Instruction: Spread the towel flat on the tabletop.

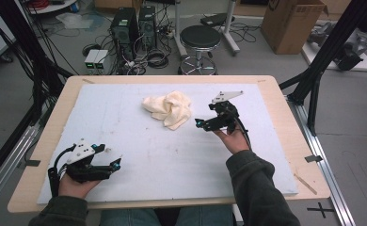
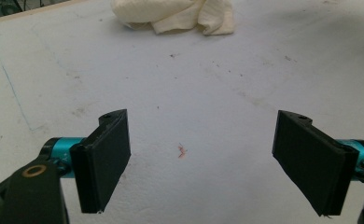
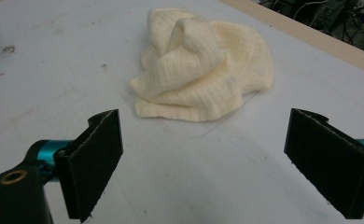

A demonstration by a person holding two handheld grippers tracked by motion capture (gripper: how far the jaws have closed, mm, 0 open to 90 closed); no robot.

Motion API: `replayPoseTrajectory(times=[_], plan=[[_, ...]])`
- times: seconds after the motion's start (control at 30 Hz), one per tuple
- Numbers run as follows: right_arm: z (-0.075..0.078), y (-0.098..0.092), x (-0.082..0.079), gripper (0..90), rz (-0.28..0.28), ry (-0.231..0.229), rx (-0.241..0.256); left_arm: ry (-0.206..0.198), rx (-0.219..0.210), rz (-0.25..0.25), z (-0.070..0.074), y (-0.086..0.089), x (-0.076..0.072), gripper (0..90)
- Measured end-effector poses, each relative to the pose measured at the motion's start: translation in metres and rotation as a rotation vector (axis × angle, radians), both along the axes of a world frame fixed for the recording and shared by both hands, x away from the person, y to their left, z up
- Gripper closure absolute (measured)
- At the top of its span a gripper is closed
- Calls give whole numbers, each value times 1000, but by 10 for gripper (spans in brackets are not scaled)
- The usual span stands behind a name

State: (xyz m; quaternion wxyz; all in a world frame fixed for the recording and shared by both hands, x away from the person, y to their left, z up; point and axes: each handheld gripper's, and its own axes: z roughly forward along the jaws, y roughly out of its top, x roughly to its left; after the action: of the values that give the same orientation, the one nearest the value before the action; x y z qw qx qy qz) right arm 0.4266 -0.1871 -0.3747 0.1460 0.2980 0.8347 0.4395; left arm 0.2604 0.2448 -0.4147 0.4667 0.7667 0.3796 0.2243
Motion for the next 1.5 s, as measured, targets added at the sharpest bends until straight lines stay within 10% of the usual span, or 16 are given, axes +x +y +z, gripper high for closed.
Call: replayPoseTrajectory(times=[0.6, 1.17, 1.5], plan=[[9, 64, 53, 172, 35, 40, -9, -3, -5, 7, 0, 3, -1, 196], [-18, 122, 78, 302, 1, 70, -123, -6, -5, -7, 0, 1, 1, 195], [-38, 125, 87, 501, -15, 95, -212, -7, -5, -4, 0, 3, 1, 196]])
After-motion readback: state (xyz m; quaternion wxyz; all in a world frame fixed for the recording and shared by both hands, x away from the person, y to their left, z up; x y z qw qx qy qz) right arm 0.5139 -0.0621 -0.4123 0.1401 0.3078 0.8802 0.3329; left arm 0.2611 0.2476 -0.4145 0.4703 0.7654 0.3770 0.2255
